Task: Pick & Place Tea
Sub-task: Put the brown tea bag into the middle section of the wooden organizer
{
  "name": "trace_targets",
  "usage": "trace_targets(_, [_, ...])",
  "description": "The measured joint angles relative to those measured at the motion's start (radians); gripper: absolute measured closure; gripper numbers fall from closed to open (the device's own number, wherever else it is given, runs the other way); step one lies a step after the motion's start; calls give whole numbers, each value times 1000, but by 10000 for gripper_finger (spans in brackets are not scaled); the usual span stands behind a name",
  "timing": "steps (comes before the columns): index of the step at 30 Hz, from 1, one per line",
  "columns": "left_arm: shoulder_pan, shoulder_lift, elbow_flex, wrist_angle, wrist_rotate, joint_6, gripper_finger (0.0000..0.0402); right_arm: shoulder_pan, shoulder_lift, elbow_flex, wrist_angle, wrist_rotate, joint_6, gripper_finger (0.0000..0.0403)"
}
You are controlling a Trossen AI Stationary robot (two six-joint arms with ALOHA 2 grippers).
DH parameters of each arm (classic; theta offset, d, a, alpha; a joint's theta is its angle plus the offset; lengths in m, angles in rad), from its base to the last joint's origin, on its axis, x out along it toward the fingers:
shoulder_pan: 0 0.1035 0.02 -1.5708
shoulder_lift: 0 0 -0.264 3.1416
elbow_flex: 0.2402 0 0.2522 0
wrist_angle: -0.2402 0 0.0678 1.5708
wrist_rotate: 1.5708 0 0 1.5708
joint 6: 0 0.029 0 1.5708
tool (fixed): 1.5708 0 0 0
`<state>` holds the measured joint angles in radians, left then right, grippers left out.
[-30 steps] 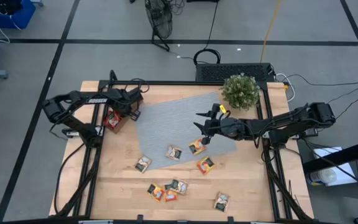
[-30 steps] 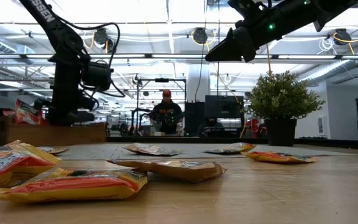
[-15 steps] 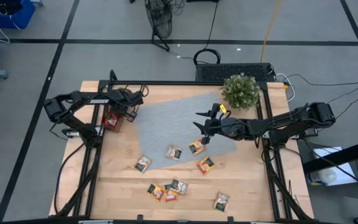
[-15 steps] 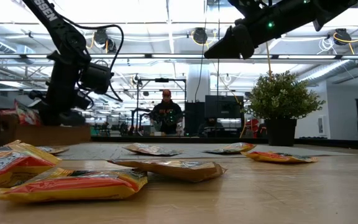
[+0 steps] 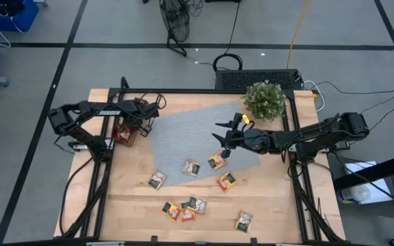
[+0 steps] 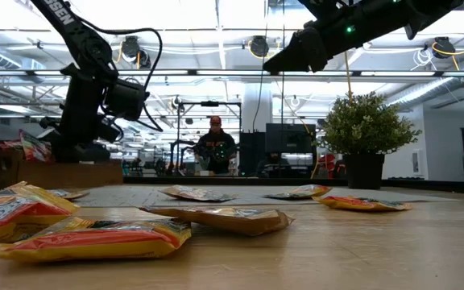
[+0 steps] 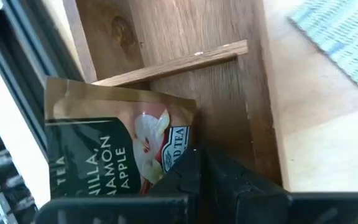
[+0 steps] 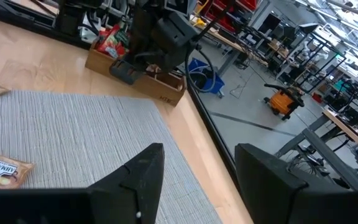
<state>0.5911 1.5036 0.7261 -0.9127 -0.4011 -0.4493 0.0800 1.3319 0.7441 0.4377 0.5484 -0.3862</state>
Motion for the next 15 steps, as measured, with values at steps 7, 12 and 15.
trace_targets(7, [-58, 0, 2, 79, 80, 151, 397, 0, 0, 0, 0, 0, 0, 222])
trace_targets(12, [-107, -1, 2, 136, 92, 210, 381, 0, 0, 0, 0, 0, 0, 222])
trace_targets(15, [-124, -1, 2, 130, 60, 229, 370, 0, 0, 0, 0, 0, 0, 222])
